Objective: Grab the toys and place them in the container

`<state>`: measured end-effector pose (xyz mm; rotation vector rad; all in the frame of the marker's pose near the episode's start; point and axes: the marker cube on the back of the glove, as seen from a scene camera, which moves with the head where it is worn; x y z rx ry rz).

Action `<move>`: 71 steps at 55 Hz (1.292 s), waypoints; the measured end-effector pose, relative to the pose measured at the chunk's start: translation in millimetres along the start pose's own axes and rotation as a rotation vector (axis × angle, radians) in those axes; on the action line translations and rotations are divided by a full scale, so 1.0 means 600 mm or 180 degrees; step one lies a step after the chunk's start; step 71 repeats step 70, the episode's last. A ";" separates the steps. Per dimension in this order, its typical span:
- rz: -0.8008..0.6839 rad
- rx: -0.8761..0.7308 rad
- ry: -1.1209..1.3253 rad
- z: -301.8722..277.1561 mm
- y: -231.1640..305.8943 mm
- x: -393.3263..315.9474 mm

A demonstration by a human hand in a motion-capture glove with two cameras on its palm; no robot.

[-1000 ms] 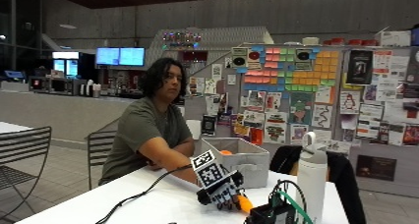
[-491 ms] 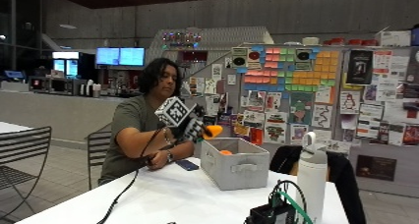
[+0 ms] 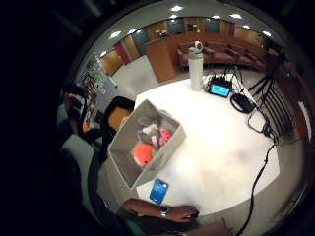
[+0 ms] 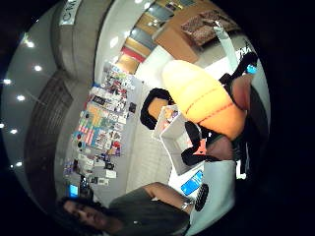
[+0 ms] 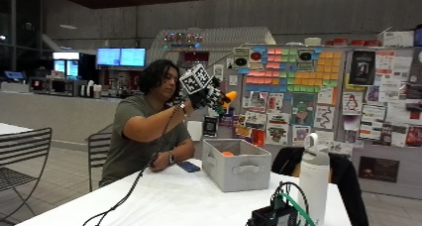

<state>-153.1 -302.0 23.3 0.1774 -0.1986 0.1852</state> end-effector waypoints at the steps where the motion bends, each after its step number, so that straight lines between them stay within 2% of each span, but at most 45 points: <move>1: 0.0022 0.0025 0.0033 0.004 -0.005 0.000; 7: 0.0124 0.0082 0.0277 0.030 -0.025 0.015; 16: 0.0140 -0.0009 0.0055 0.048 -0.016 0.052; 29: -0.0115 -0.0332 0.0067 0.049 0.077 0.135; 40: -0.0182 -0.0593 0.0379 0.070 0.161 0.225; 50: -0.0517 -0.0938 0.0673 0.106 0.227 0.276; 63: -0.0596 -0.0769 0.0996 0.136 0.264 0.311; 71: -0.0522 -0.0731 0.0891 0.150 0.266 0.341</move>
